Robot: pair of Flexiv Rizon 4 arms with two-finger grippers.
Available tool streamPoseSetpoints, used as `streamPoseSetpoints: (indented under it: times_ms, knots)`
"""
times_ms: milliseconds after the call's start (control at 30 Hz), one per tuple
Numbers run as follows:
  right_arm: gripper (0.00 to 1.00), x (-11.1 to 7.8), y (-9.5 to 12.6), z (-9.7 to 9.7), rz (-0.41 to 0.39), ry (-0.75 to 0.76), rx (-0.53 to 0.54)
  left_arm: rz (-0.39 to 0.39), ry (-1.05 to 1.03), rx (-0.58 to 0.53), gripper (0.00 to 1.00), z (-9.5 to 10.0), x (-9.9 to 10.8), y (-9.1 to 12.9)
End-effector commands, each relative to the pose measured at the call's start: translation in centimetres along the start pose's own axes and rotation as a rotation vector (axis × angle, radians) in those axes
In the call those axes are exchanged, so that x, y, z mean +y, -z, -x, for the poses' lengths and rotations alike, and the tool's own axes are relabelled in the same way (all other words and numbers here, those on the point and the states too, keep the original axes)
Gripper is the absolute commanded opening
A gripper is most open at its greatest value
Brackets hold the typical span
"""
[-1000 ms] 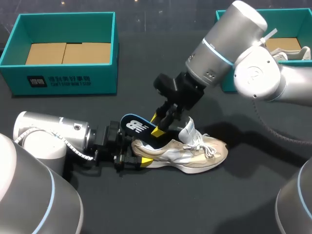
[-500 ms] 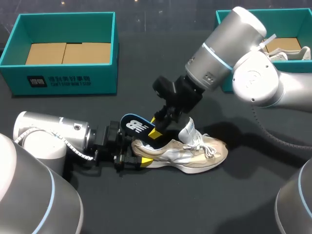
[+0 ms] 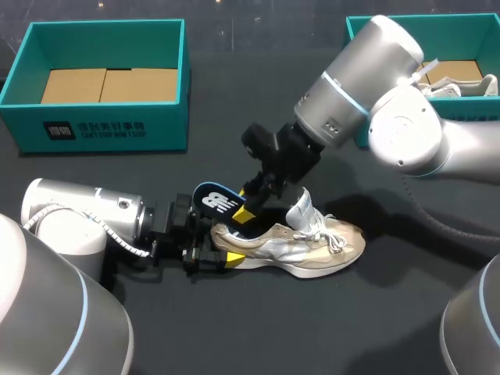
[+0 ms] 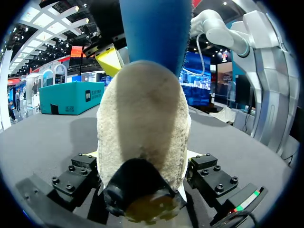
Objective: Take the shoe out of the shoebox, open the shoe tongue, remove and reinsert the insole, then place the shoe into the shoebox
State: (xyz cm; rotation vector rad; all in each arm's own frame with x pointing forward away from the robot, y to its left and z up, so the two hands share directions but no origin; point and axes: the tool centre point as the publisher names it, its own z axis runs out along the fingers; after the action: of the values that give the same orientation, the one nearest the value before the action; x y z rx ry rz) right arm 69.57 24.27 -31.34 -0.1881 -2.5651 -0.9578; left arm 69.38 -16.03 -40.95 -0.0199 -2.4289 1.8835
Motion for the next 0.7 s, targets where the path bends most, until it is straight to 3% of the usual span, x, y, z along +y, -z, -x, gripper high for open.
streamPoseSetpoints:
  times_ms: [33,67,367,567,700]
  knots:
    - [0.09,0.2,-0.7,0.1,0.004,-0.001,0.001,0.002,0.000,-0.001,0.00,-0.1,0.1,-0.2]
    - [0.00,0.3,-0.7,0.1,0.004,-0.001,0.000,0.002,0.000,-0.001,0.00,-0.1,0.1,-0.2]
    - [0.00,1.9,-0.1,-0.3,-0.023,0.012,-0.019,0.002,0.000,-0.001,0.00,-0.1,0.1,-0.2]
    - [0.00,5.6,2.1,-1.4,-0.041,0.104,-0.071,0.002,0.000,-0.001,0.00,-0.1,0.1,-0.2]
    - [0.00,5.6,2.1,-1.4,-0.041,0.104,-0.071,0.002,0.000,-0.001,0.00,-0.1,0.1,-0.2]
